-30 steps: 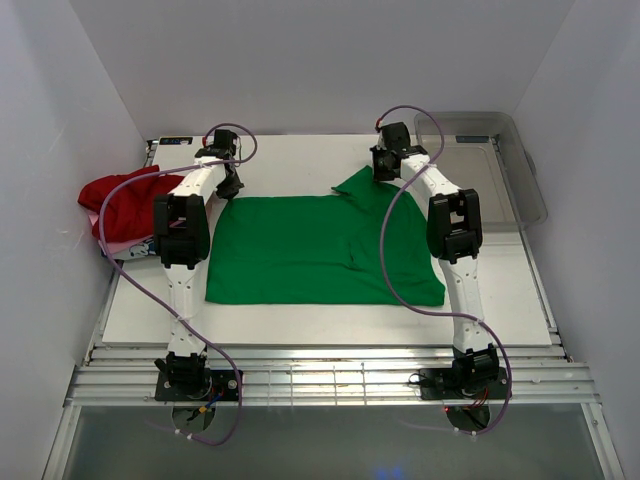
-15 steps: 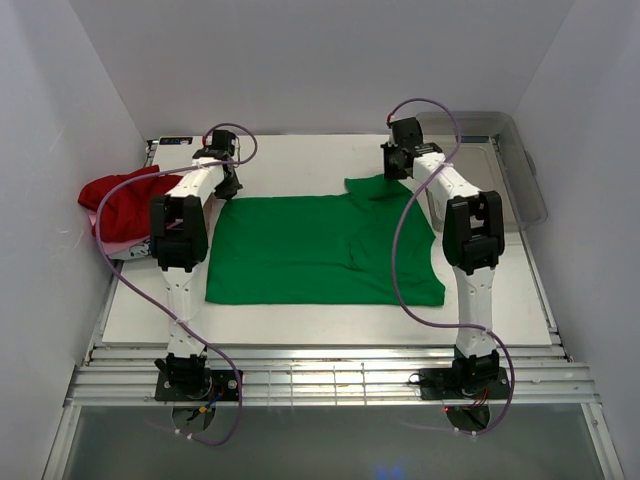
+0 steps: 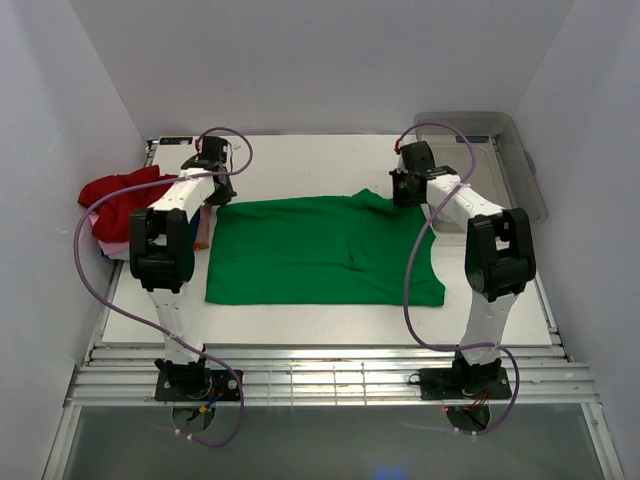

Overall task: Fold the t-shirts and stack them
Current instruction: Fold the tshirt

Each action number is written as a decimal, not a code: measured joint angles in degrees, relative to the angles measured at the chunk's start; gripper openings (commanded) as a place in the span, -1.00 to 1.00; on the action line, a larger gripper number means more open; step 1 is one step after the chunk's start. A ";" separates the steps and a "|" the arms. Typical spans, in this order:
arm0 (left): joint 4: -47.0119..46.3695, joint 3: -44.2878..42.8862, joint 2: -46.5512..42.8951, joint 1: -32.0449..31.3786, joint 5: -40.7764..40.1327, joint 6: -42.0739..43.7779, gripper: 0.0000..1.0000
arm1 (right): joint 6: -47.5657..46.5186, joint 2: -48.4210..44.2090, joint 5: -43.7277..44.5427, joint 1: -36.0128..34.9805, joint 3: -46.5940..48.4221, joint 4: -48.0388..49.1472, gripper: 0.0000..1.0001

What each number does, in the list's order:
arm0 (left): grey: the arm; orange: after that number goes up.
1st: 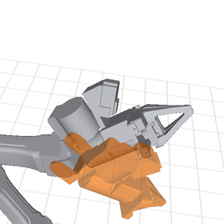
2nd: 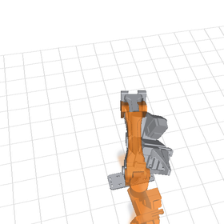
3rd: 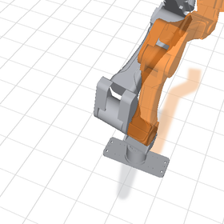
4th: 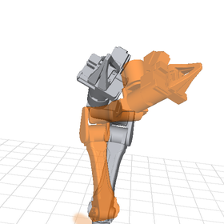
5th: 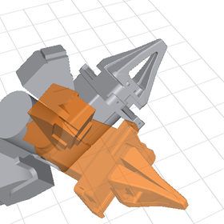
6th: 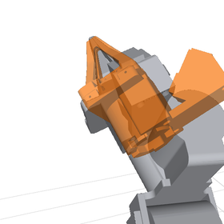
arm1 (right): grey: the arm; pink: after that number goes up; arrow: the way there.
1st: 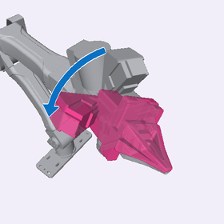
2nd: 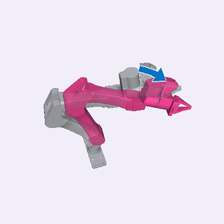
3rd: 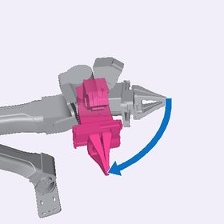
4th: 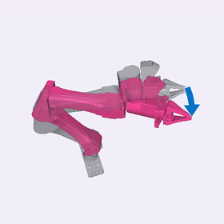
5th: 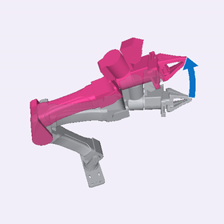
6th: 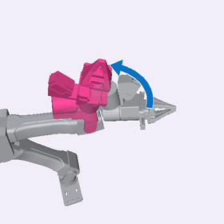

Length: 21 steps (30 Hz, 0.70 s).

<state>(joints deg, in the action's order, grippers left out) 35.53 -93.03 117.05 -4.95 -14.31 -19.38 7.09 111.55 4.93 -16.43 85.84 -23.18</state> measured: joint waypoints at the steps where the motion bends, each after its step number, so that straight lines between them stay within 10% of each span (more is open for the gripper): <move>1: -0.20 1.40 -0.96 0.00 0.09 0.11 -1.00 | 0.02 -1.18 0.00 -0.11 -1.90 0.00 -0.85; 21: -1.29 20.72 -15.98 0.00 0.90 1.53 -1.00 | 2.19 -25.94 -0.17 -2.75 -24.46 0.20 -0.84</move>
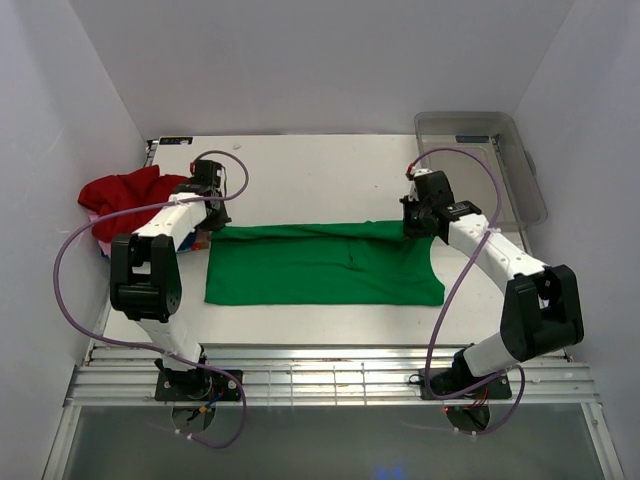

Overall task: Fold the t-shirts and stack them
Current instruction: Fold the tshirt

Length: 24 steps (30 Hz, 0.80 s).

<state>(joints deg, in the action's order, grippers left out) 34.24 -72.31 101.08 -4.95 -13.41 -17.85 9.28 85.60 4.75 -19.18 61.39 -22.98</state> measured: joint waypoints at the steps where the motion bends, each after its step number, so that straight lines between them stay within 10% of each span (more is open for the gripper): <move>1: -0.07 0.63 -0.46 0.00 0.07 0.04 -1.00 | 0.22 -0.72 0.00 -0.15 -0.94 -0.20 -0.84; 4: 0.09 2.12 -1.01 0.00 0.46 0.26 -0.99 | 0.76 -2.67 0.00 -0.72 -3.72 -0.52 -0.84; 9: 3.17 3.15 -0.90 0.00 0.28 0.22 0.02 | 1.22 -3.80 1.03 -1.20 -7.89 -0.70 -0.31; 14: 6.45 3.13 -0.63 0.00 -2.43 -1.90 0.14 | 1.44 -3.93 2.99 -1.20 -8.35 -2.19 -0.15; 24: 6.60 -3.30 -1.38 -0.15 -3.61 -5.38 -1.00 | 1.51 1.66 0.98 -1.22 2.01 -0.07 -0.14</move>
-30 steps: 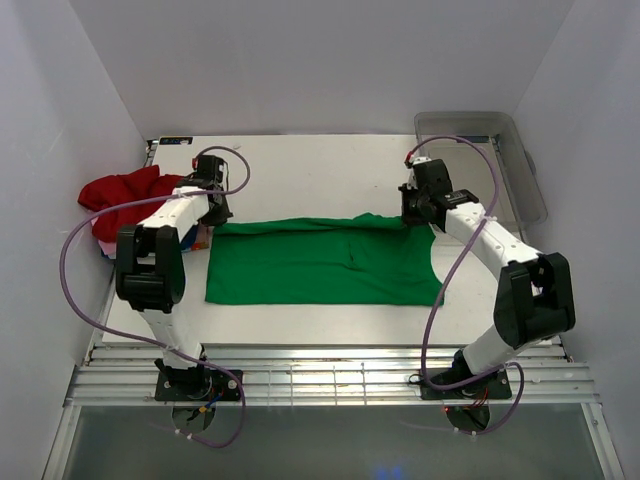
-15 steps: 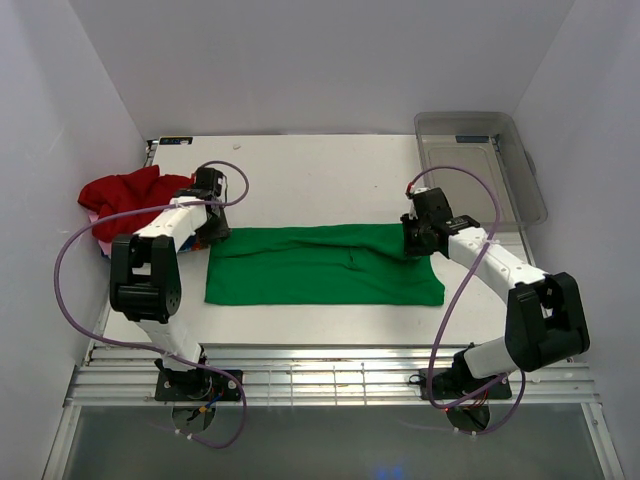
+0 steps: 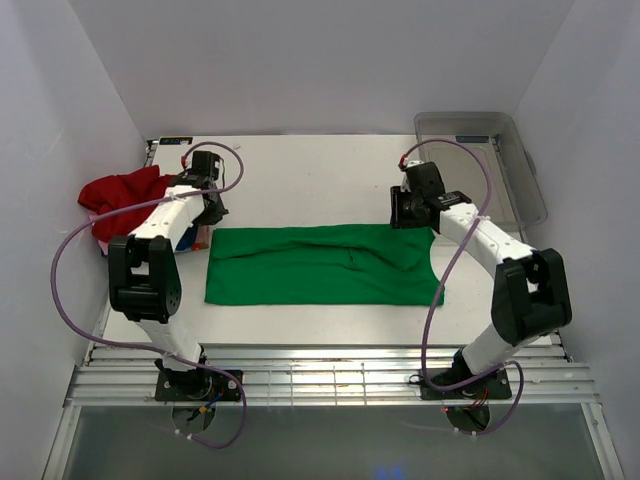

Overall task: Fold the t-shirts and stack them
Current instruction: Fold the tshirt

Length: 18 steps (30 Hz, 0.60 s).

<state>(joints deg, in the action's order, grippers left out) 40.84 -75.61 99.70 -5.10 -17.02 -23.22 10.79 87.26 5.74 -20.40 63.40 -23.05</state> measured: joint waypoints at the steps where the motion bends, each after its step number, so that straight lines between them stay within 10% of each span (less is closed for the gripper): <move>1: -0.15 -1.09 0.42 -0.09 0.17 -0.28 -1.00 | 0.17 2.47 -0.81 0.00 1.92 0.96 -0.14; 18: -0.70 -6.97 11.28 -2.51 3.82 -2.73 -0.95 | 1.07 27.98 -9.79 -0.46 22.32 0.85 -0.14</move>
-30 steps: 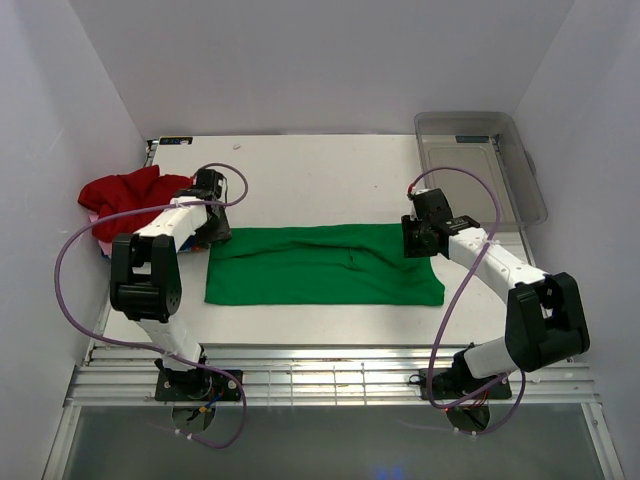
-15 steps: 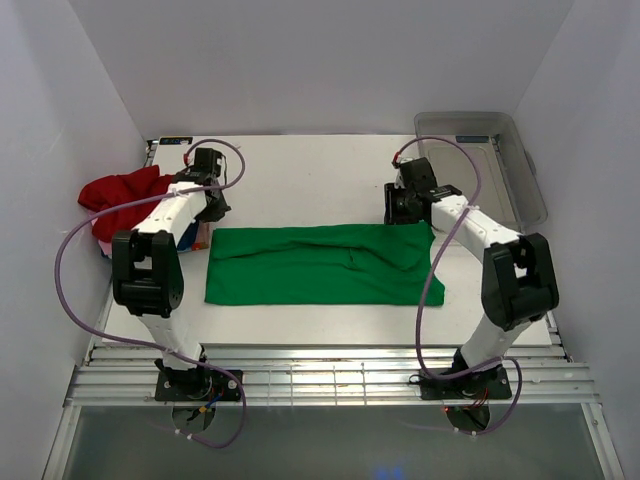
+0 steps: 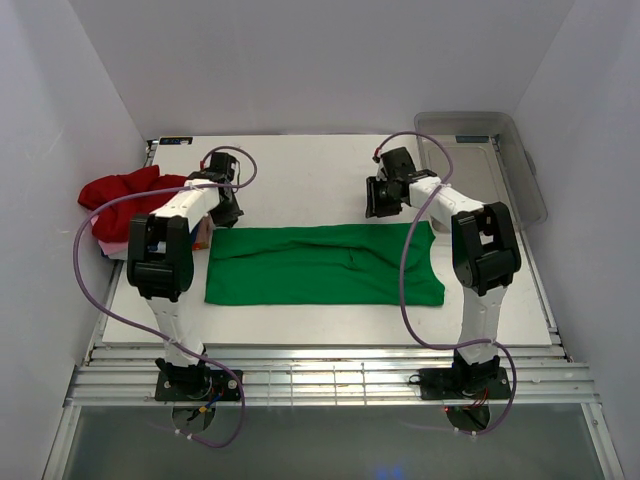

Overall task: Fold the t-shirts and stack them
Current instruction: Fold the tshirt

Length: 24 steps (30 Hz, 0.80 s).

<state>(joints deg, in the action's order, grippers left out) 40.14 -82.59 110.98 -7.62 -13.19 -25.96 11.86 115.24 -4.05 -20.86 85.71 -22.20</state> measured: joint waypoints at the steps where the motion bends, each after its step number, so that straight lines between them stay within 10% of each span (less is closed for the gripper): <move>1: -0.04 0.00 0.28 -0.15 0.13 -0.02 -0.96 | 0.07 0.00 -0.28 -0.11 0.00 -0.42 -0.15; 12: -0.09 -0.04 1.38 -1.29 0.42 -0.04 -1.00 | 0.55 -0.66 -1.49 -1.84 -4.98 -0.96 -0.19; 24: -0.09 -0.09 1.49 -1.29 0.44 0.00 -1.00 | 0.55 -3.50 0.52 -2.73 -6.03 -2.01 -0.80</move>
<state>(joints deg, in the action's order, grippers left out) 40.05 -82.67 112.46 -8.91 -12.75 -25.96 12.40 111.74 -3.53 -23.59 79.68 -24.21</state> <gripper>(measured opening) 0.034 0.110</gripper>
